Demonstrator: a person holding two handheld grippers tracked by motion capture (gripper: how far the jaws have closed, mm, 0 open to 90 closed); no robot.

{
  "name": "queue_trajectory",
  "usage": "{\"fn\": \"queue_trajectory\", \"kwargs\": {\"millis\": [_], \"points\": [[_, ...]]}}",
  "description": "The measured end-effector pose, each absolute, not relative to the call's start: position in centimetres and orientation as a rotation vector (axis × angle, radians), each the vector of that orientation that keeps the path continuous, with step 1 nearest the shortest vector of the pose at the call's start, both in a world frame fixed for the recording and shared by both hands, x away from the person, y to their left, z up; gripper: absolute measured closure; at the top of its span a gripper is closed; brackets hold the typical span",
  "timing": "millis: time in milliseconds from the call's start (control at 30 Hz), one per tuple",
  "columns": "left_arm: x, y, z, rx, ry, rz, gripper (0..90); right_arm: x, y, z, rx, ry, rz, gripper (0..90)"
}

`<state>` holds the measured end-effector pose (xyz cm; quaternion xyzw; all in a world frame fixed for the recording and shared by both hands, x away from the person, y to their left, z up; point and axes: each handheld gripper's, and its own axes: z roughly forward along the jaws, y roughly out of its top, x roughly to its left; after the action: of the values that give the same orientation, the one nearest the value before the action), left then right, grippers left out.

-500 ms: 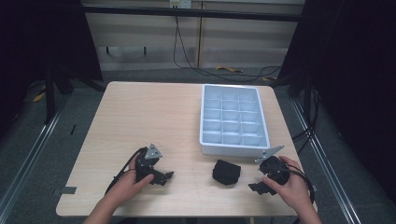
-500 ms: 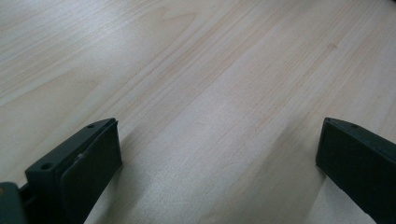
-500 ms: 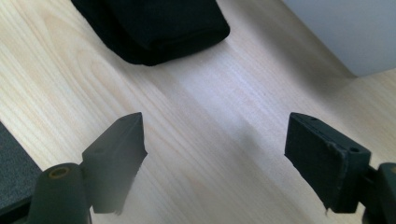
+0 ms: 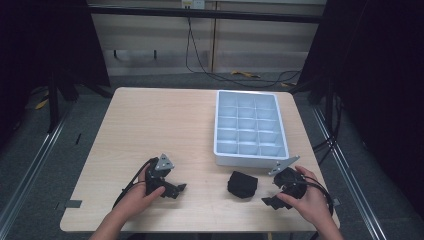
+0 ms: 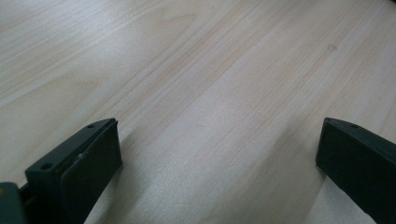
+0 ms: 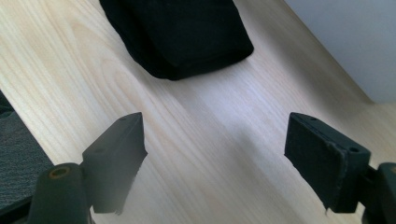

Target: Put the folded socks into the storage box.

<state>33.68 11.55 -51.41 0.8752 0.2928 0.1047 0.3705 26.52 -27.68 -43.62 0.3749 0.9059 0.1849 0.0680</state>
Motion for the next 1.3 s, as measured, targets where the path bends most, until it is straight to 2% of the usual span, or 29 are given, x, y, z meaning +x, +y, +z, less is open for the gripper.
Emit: {"fn": "queue_trajectory", "kwargs": {"millis": [1300], "points": [[33.7,11.5,-51.4,2.248,0.753,0.271,0.0,27.6,-24.3,-42.5,0.964,2.804,0.584,21.3]]}}
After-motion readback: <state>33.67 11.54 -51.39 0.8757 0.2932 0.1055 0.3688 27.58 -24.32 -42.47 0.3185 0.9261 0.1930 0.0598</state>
